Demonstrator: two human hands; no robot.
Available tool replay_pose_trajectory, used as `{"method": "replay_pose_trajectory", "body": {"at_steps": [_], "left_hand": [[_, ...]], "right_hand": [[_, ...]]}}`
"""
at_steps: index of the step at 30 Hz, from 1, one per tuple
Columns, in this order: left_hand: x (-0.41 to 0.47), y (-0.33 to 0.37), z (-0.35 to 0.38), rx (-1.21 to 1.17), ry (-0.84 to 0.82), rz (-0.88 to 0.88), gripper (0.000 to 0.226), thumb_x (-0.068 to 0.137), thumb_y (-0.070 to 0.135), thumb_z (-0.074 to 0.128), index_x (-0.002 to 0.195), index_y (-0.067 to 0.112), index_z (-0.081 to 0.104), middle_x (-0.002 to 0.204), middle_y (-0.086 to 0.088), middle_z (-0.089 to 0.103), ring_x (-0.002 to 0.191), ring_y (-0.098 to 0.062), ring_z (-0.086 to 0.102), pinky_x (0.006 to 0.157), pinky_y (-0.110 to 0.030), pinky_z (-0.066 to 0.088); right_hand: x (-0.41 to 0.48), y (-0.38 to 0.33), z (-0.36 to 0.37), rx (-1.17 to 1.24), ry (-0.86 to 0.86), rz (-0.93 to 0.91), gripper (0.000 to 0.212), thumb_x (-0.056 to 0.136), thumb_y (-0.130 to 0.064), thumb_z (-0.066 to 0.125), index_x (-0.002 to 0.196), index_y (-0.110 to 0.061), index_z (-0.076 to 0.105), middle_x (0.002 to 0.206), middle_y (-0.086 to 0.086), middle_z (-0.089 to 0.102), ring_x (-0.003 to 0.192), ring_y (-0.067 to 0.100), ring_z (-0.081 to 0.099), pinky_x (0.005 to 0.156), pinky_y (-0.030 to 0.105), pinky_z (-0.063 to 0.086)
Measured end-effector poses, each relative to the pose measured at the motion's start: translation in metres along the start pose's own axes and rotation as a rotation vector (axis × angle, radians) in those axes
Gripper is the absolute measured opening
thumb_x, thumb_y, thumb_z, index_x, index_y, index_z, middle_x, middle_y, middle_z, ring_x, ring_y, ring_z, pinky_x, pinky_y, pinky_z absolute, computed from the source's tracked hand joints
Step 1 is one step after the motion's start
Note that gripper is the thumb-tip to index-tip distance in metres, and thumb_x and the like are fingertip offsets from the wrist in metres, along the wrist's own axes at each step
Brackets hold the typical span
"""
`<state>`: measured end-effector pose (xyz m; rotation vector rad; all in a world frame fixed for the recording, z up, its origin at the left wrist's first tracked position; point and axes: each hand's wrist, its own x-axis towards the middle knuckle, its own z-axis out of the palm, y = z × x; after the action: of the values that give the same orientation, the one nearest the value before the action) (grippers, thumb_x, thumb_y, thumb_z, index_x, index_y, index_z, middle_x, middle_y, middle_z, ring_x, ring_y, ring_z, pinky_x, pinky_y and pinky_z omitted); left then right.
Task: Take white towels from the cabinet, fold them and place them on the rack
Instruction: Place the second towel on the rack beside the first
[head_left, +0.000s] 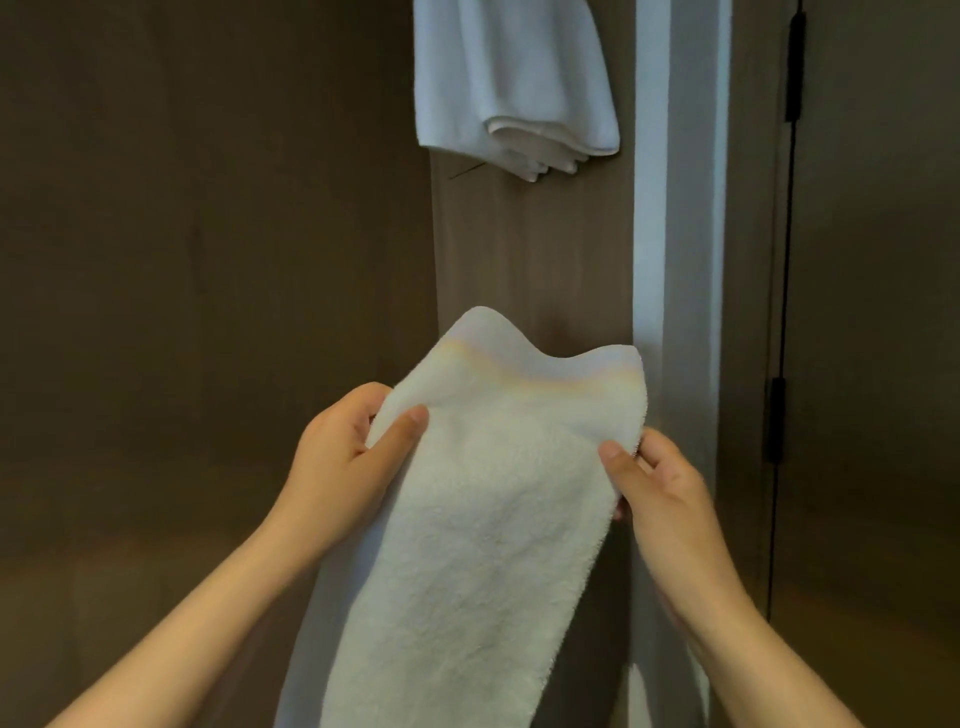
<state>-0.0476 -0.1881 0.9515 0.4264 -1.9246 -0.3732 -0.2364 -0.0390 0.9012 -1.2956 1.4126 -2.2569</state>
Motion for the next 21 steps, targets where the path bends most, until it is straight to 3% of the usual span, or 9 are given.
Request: {"method": "replay_pose_trajectory", "body": {"at_steps": [3, 8, 12, 15, 18, 21], "left_hand": [[0.007, 0.012, 0.023, 0.014, 0.036, -0.017, 0.025, 0.093, 0.037, 0.061, 0.076, 0.018, 0.06, 0.072, -0.002, 0.062, 0.065, -0.012, 0.055, 0.057, -0.026, 0.039], [0.011, 0.031, 0.059, 0.047, 0.063, -0.078, 0.029, 0.083, 0.046, 0.054, 0.077, 0.019, 0.061, 0.073, -0.004, 0.063, 0.065, -0.016, 0.057, 0.058, -0.03, 0.042], [0.012, 0.041, 0.074, 0.092, 0.105, -0.086, 0.028, 0.083, 0.045, 0.056, 0.074, 0.019, 0.059, 0.069, -0.002, 0.058, 0.059, -0.006, 0.048, 0.055, -0.025, 0.038], [0.01, 0.049, 0.072, 0.129, 0.139, -0.09, 0.028, 0.083, 0.043, 0.056, 0.072, 0.018, 0.057, 0.064, -0.001, 0.054, 0.057, -0.003, 0.044, 0.052, -0.019, 0.034], [0.006, 0.054, 0.058, 0.195, 0.175, -0.103, 0.031, 0.083, 0.044, 0.055, 0.072, 0.015, 0.057, 0.065, -0.005, 0.053, 0.057, -0.004, 0.043, 0.052, -0.021, 0.033], [0.0, 0.059, 0.035, 0.23, 0.223, -0.12, 0.036, 0.083, 0.043, 0.054, 0.072, 0.009, 0.054, 0.062, 0.002, 0.047, 0.058, -0.006, 0.04, 0.053, -0.024, 0.033]], "right_hand": [[0.022, 0.002, -0.024, 0.018, -0.035, 0.001, 0.02, 0.096, -0.024, 0.052, 0.112, -0.022, 0.063, 0.1, -0.011, 0.074, 0.089, 0.002, 0.07, 0.064, 0.01, 0.051], [0.05, 0.011, -0.059, 0.079, -0.089, 0.043, 0.021, 0.097, -0.022, 0.052, 0.115, -0.022, 0.063, 0.1, -0.01, 0.075, 0.09, 0.004, 0.071, 0.068, 0.013, 0.053], [0.067, 0.018, -0.075, 0.112, -0.139, 0.051, 0.019, 0.097, -0.017, 0.053, 0.111, -0.018, 0.064, 0.096, -0.008, 0.076, 0.086, 0.005, 0.071, 0.066, 0.013, 0.052], [0.077, 0.016, -0.073, 0.15, -0.196, 0.043, 0.018, 0.096, -0.016, 0.053, 0.109, -0.022, 0.065, 0.096, -0.008, 0.076, 0.086, 0.005, 0.071, 0.066, 0.013, 0.052], [0.084, 0.012, -0.062, 0.178, -0.265, 0.004, 0.017, 0.096, -0.013, 0.053, 0.105, -0.02, 0.066, 0.094, -0.007, 0.076, 0.084, 0.007, 0.071, 0.067, 0.014, 0.052], [0.087, 0.008, -0.041, 0.203, -0.313, -0.029, 0.013, 0.095, -0.014, 0.054, 0.101, -0.016, 0.066, 0.091, -0.001, 0.075, 0.082, 0.011, 0.07, 0.068, 0.015, 0.053]]}}
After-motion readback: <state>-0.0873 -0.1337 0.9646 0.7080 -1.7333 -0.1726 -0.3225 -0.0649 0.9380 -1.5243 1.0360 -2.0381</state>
